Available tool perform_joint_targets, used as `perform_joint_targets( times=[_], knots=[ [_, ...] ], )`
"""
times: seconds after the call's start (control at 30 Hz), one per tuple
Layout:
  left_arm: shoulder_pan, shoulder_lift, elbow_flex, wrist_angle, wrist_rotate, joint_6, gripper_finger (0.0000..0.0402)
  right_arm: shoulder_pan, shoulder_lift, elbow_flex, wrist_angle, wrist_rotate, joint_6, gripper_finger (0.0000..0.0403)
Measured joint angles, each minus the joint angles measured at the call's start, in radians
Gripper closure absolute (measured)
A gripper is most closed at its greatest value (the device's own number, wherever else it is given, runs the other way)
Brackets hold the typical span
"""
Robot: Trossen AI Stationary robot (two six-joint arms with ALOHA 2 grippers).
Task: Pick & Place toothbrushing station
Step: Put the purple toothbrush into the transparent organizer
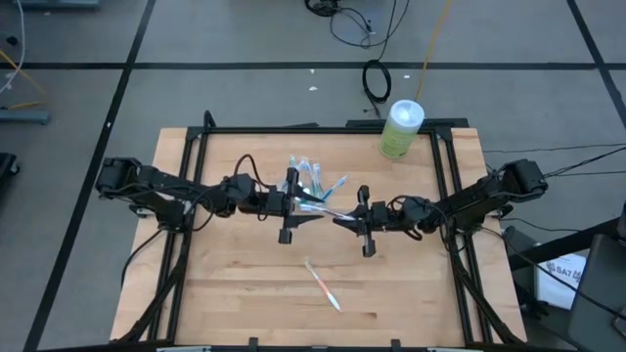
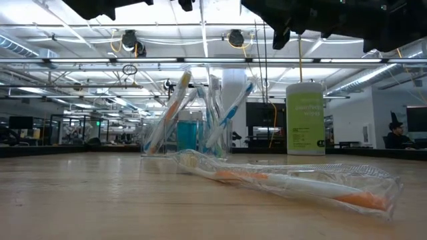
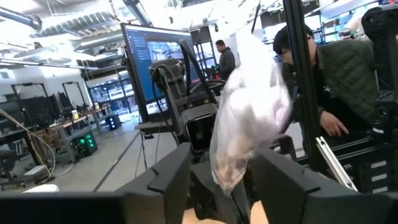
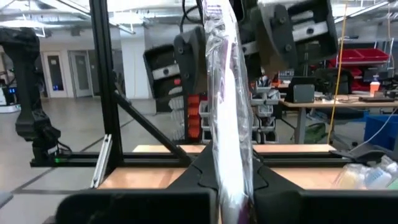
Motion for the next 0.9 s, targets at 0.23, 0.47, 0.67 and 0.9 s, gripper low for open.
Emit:
perform_joint_targets(
  times=[0.23, 0.47, 0.67, 0.9],
  knots=[
    [0.000, 0.000, 0.000, 0.000, 0.000, -0.004, 0.0304, 0.000, 0.000, 0.000, 0.002, 0.000, 0.000, 0.0403],
    [0.001, 0.000, -0.001, -0.001, -0.002, -0.024, 0.0368, 0.000, 0.001, 0.000, -0.017, 0.002, 0.000, 0.0401],
    [0.000, -0.001, -0.001, -0.029, -0.019, -0.043, 0.0392, -0.001, 0.001, 0.000, -0.044, 0.005, 0.003, 0.0394],
    [0.000, -0.001, -0.001, -0.115, -0.088, -0.088, 0.0388, -0.002, -0.002, 0.000, -0.130, 0.009, 0.001, 0.0334]
  ],
)
